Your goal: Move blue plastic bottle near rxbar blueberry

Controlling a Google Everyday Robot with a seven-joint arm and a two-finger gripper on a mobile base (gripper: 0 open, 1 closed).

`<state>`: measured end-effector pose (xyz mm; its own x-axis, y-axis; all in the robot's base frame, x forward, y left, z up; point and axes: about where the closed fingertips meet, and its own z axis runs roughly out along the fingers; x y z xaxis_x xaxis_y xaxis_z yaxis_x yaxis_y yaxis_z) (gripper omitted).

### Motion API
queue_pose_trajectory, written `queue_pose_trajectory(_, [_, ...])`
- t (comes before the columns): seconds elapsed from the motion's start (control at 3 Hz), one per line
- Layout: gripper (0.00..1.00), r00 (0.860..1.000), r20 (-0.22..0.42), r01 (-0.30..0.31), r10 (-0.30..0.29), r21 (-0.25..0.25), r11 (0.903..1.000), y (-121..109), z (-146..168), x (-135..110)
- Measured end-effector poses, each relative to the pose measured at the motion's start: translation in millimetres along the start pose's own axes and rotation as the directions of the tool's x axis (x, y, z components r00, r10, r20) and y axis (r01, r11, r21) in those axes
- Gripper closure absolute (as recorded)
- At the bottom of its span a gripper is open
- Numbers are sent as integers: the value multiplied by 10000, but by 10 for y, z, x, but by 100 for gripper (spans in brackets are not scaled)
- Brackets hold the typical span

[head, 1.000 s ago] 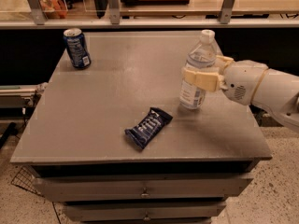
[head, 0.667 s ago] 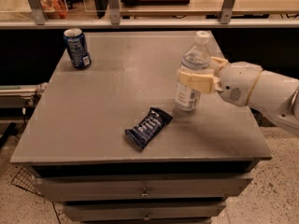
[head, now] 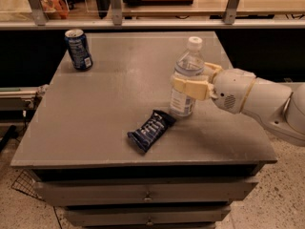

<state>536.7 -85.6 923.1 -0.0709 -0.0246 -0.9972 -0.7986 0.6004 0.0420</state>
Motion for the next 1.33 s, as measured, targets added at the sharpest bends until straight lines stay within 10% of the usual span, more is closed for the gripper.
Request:
queue_pose_trajectory(1.0, [0, 9998, 102, 148, -143, -528, 9985, 60, 34, 52])
queue_pose_trajectory(1.33, [0, 9976, -98, 679, -685, -473, 9966, -71, -161, 100])
